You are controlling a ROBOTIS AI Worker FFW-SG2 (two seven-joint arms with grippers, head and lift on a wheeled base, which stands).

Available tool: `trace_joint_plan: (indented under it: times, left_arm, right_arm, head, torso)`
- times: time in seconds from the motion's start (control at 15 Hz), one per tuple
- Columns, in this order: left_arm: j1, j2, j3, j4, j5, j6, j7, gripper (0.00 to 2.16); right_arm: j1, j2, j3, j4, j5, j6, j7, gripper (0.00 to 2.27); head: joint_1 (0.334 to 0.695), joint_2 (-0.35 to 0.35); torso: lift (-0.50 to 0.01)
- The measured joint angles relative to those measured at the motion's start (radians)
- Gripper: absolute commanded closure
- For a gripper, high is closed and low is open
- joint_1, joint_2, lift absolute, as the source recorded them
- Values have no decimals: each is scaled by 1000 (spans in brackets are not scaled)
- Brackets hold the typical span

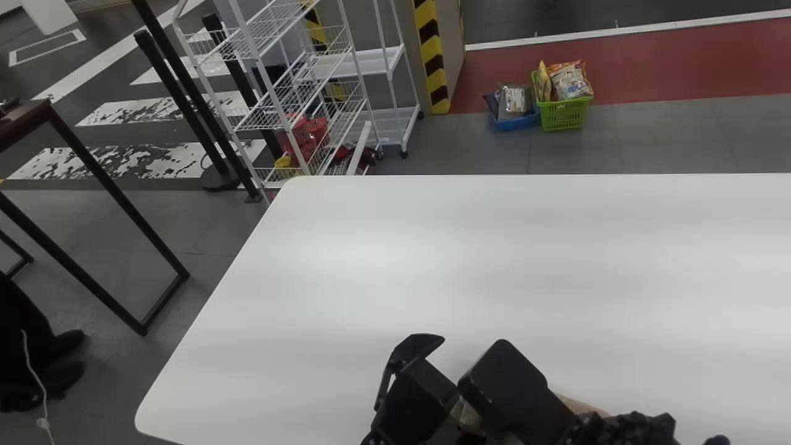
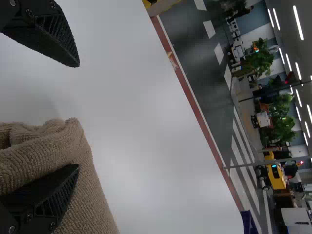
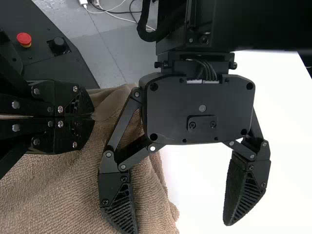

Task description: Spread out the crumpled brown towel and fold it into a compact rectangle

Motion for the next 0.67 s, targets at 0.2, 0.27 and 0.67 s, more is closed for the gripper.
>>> trace_joint_plan:
  times: [0.2, 0.27, 0.67]
  left_arm:
    - [-8, 0, -2, 6, -7, 15, -2, 70]
    - [-10, 0, -2, 7, -7, 17, -2, 70]
    - [-19, 0, -2, 14, -5, 25, -2, 70]
  right_arm:
    - [3, 0, 1, -6, 2, 6, 0, 12]
    - [7, 0, -1, -13, 3, 11, 0, 16]
    - [26, -19, -34, -138, 13, 50, 0, 137]
  head:
    - [695, 350]
    - [695, 350]
    - [695, 350]
  torso:
    - [-127]
    - [-127]
    - [-127]
